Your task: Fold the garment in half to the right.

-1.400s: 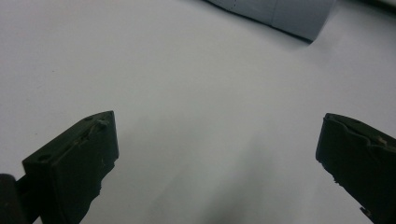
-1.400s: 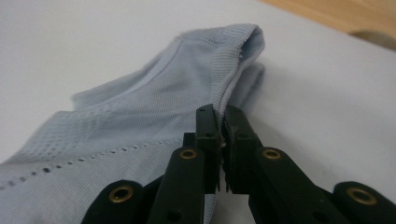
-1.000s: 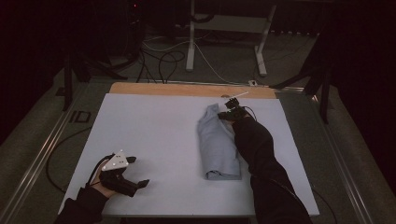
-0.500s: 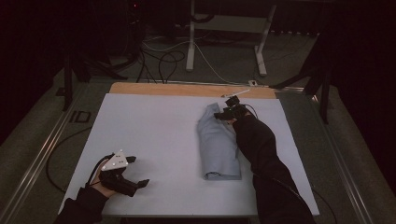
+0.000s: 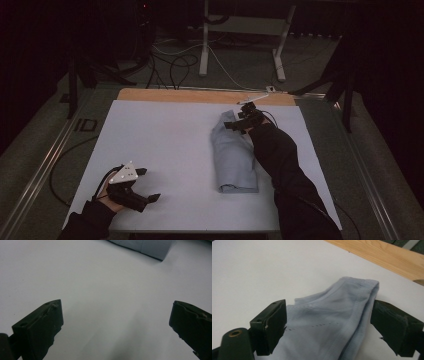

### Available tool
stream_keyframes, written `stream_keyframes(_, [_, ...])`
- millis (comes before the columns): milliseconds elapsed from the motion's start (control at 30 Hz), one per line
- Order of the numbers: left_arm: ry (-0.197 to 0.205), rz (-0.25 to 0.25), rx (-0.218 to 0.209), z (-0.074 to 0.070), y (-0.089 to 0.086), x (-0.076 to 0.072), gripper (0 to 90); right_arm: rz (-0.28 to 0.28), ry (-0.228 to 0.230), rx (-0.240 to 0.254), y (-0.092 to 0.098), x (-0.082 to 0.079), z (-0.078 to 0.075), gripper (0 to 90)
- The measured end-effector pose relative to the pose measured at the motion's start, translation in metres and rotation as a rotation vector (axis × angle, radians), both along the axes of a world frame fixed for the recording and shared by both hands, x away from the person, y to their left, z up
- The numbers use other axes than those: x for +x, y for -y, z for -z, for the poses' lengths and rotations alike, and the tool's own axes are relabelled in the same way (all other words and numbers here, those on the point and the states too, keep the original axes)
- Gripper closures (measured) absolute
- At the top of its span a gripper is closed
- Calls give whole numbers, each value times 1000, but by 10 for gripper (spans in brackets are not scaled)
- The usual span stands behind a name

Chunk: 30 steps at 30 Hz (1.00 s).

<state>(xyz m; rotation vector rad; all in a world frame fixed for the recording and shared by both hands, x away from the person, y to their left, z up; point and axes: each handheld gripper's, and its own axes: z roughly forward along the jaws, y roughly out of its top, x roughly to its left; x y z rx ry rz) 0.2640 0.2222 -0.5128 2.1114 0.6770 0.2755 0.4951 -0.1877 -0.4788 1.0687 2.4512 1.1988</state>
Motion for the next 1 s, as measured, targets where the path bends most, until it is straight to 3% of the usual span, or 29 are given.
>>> stream_keyframes(500, [5,3,-7,-1,-1,0,5,-101,25,8,-10,-29,-16,137])
stream_keyframes(1000, [18,-1,-11,-3,-2,-1,5,-221,80,35,-18,-74,-27,135])
